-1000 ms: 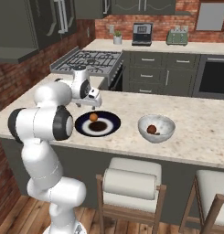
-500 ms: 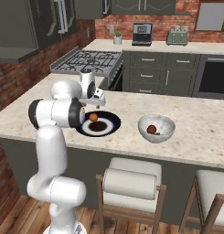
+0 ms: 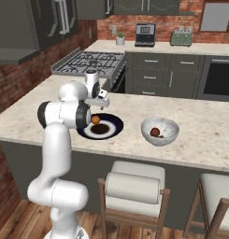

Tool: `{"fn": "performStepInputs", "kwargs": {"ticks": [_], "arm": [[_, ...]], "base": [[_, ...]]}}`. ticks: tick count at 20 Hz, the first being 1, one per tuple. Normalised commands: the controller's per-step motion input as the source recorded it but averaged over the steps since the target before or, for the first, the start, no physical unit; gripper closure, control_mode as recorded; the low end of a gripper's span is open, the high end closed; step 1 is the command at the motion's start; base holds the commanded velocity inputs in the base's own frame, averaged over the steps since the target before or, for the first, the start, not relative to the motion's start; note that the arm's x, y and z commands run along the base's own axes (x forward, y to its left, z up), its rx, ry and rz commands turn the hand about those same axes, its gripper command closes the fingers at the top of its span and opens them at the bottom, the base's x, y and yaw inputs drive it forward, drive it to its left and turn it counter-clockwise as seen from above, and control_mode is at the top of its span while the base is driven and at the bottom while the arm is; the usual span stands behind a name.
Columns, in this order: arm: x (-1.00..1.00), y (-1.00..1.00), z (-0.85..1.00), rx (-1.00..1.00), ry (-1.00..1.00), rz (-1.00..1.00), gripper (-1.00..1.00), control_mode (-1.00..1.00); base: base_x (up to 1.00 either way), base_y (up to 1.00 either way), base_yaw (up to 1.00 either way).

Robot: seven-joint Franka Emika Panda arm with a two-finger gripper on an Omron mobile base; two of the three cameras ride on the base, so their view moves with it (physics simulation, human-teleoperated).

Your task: Take the fruits from the plate on the dining counter and place two fruits in each bowl.

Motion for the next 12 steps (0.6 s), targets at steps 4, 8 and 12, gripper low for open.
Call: {"fn": "performStepInputs", "kwargs": {"ticks": [4, 8, 12], "arm": [[-0.18, 0.00, -0.28, 0.00, 0.00, 0.00, -1.00, -1.00], [-0.23, 0.00, -0.30, 0.00, 0.00, 0.00, -1.00, -1.00], [-0.12, 0.00, -0.21, 0.00, 0.00, 0.00, -1.00, -1.00]], "base": [[0.00, 0.00, 0.00], [0.00, 0.00, 0.00], [0.00, 0.00, 0.00]]}}
